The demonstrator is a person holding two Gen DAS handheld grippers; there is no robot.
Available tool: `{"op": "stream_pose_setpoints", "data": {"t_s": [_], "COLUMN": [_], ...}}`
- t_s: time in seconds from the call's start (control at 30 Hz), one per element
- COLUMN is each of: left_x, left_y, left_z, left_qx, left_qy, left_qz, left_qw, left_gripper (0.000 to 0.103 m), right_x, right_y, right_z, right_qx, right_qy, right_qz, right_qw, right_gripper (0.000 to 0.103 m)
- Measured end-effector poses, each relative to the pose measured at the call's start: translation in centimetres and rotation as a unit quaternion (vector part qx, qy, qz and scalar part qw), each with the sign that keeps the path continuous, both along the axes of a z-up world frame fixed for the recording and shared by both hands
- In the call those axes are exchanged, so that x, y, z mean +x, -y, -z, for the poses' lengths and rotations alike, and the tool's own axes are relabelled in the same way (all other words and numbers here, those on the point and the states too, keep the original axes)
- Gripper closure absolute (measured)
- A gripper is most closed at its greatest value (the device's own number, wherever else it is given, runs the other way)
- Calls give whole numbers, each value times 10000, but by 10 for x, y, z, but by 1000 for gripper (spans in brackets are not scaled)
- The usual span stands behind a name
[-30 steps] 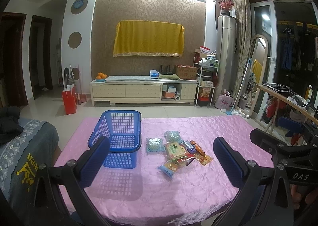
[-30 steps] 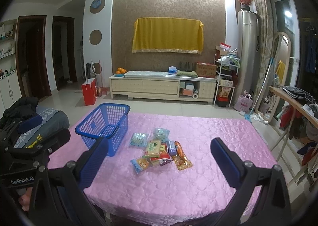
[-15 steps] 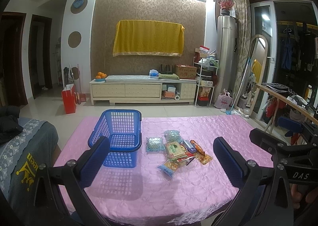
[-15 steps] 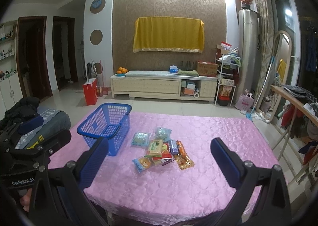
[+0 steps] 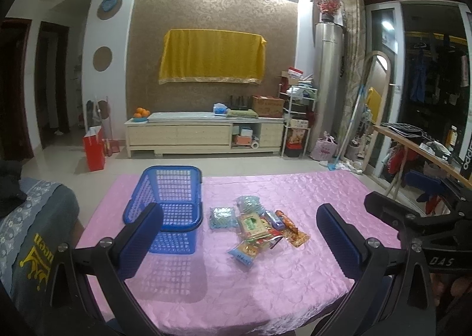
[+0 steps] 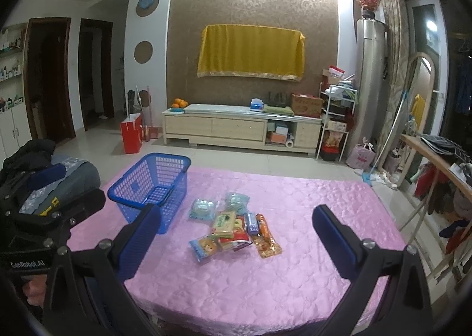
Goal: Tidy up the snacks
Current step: 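Move the left tool down to the cartoon bread bun bag and close on it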
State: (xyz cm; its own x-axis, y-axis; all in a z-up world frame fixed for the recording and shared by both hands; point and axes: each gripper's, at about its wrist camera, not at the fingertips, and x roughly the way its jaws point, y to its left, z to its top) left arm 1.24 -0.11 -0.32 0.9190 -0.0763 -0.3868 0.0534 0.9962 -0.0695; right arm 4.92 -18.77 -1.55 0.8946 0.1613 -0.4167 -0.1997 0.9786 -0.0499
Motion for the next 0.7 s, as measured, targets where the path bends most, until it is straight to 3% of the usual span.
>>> {"op": "stream_pose_setpoints", "data": {"t_s": [0.3,0.7], "left_x": [58,136], "left_y": [12,33], "left_z": [5,58], "left_qx": [133,217], "left_qy": [-531,-1494], "left_qz": [383,515], "left_qw": [9978,9872], "left_gripper": [0,0], "right_x": [51,120], "right_y": [35,55], "right_z": [18,77], "right_qx": [319,189], "right_qy": [-427,-1313], "right_qz": [223,310], "right_qw": [9983,9907], "right_gripper": [0,0]}}
